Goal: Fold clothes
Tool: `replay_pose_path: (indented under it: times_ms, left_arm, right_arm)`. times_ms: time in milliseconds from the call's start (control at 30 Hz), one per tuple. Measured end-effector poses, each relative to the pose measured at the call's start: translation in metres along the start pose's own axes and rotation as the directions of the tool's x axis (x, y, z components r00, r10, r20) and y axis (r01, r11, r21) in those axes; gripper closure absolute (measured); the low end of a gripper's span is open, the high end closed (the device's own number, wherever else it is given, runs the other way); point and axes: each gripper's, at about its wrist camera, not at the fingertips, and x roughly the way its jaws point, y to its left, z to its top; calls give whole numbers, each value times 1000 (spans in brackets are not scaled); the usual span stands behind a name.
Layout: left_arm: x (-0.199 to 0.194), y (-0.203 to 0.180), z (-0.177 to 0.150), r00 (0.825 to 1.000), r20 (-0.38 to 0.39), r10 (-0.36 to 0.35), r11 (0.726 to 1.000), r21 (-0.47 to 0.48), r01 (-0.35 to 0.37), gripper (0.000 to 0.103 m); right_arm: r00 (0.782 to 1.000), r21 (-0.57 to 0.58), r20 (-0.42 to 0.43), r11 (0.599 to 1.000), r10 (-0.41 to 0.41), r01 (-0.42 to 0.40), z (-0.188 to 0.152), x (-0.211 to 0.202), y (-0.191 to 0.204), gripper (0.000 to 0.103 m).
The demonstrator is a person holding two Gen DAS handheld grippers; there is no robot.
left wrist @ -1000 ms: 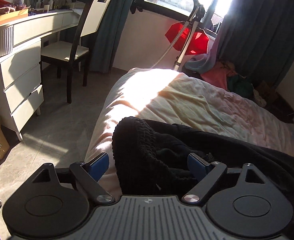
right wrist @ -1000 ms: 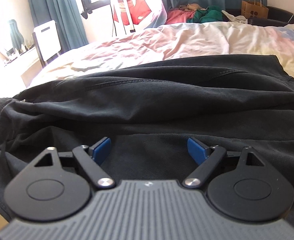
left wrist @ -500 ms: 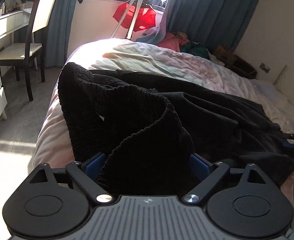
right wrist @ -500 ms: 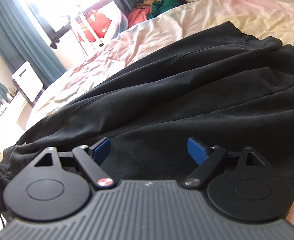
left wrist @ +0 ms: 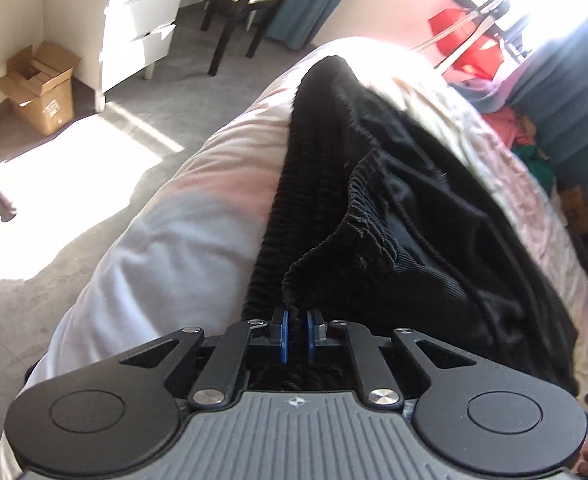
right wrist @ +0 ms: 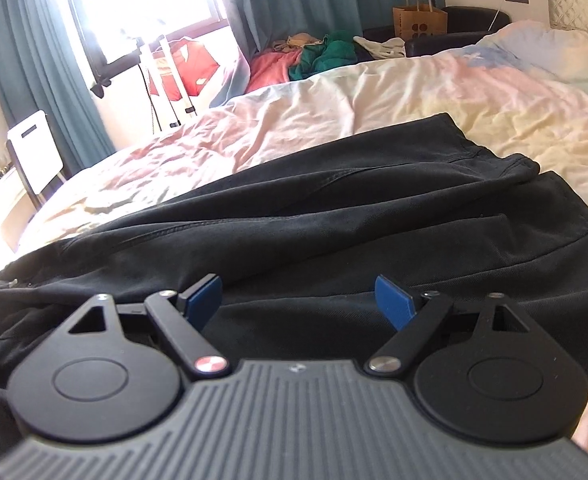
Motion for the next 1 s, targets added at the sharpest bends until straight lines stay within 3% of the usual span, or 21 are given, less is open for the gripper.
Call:
replay_pose_path:
  times_ms: [167, 267, 367, 433, 500, 567, 667, 767, 900, 1000]
  left_arm:
    - [6, -5, -7, 997, 34, 72, 997, 5, -72, 88]
    - [-13, -12, -15, 994, 76, 81, 996, 15, -83, 79]
    - [-38, -16, -24, 994, 93, 59, 997, -52, -54, 54]
    - [-58, -24, -34, 994, 98, 56, 995, -92, -47, 25]
    - [-70, -29, -48, 995, 85, 41, 990, -141, -29, 12]
    - [-77, -31, -63, 998, 65, 15, 980, -199, -1, 11]
    - [-71, -29, -83, 999, 25, -38, 953, -301, 44, 11]
    - [-48, -19, -93, 999, -3, -52, 905, -423, 45, 12]
    - [-28, -1, -104, 992, 106, -71, 819, -562, 119, 11]
    - [-28, 7, -111, 974, 211, -88, 762, -615, 202, 9]
  right_arm:
    - [1000, 33, 3, 999, -12, 12, 2, -7, -9, 18]
    - [1000, 49, 14, 999, -21, 20, 3, -12, -17, 18]
    - [1000, 80, 23, 997, 1, -3, 5, -17, -24, 18]
    - [999, 89, 34, 996, 16, -19, 6, -20, -28, 18]
    - [999, 95, 37, 995, 20, -23, 6, -21, -30, 18]
    - [999, 105, 38, 994, 25, -29, 7, -22, -33, 18]
    - [999, 127, 39, 991, 36, -40, 7, -24, -39, 18]
    - [998, 150, 42, 987, 43, -49, 7, -25, -45, 18]
    - [998, 195, 41, 979, 53, -60, 8, -28, -56, 18]
    - [997, 245, 49, 967, 61, -71, 9, -32, -66, 18]
